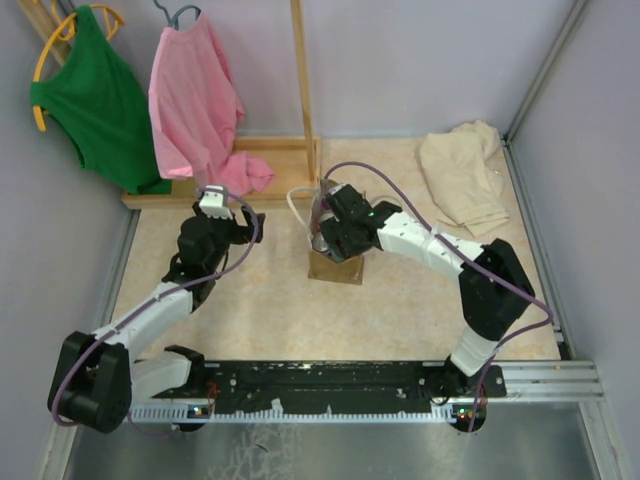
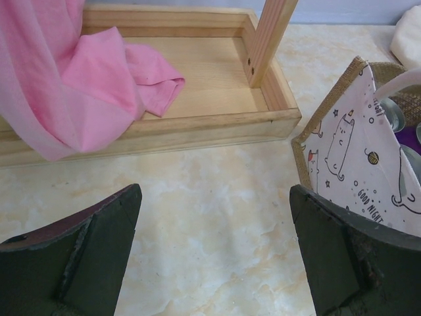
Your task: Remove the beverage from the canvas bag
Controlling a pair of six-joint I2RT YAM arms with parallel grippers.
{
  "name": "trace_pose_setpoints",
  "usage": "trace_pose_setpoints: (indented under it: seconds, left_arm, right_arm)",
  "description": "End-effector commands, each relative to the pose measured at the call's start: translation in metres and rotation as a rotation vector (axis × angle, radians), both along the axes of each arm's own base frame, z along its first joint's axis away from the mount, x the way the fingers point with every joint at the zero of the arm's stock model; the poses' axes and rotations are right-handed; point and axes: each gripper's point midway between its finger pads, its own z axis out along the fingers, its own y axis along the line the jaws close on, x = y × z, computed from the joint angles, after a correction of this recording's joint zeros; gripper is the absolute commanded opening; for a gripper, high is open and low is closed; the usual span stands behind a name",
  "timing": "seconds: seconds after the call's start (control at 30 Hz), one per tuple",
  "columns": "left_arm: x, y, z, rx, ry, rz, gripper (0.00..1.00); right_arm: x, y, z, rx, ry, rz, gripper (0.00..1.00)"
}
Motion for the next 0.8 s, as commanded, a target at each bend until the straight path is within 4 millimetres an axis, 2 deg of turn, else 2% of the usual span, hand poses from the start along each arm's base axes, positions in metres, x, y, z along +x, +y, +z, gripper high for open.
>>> trace_pose_setpoints:
  seconds: [0.0,0.17,0.27,0.47,0.67,0.7,0.73,0.77]
  left_arm:
    - [0.0,-0.01,0.002,-0.035,-0.008,-0.036,1.0]
    - [-0.001,-0.017,-0.001,-0.058,0.006,-0.068,1.0]
    - [-0.001,-0.019,-0.003,-0.066,0.011,-0.076,1.0]
    - [-0.001,-0.018,-0.004,-0.063,0.012,-0.074,1.0]
    - [-0.001,-0.02,-0.006,-0.065,0.017,-0.08,1.0]
    - [-0.001,-0.02,-0.006,-0.066,0.018,-0.081,1.0]
    - [-0.001,-0.02,-0.007,-0.066,0.02,-0.082,1.0]
    - [-0.001,-0.021,-0.007,-0.066,0.021,-0.083,1.0]
  right_arm:
    - [0.006,0.001,-0.014,-0.023,0.001,-0.005,0.83]
    - [0.009,0.004,-0.024,-0.022,0.003,-0.023,0.81]
    - [0.011,0.004,-0.025,-0.025,0.002,-0.037,0.75]
    - [0.013,0.0,-0.023,-0.058,0.001,-0.05,0.48]
    - [0.009,-0.007,-0.026,-0.086,0.014,-0.06,0.31]
    - [0.008,-0.007,-0.027,-0.084,0.02,-0.057,0.23]
    - [0.007,-0.007,-0.027,-0.084,0.023,-0.055,0.09]
    - [0.007,-0.008,-0.026,-0.088,0.022,-0.064,0.0]
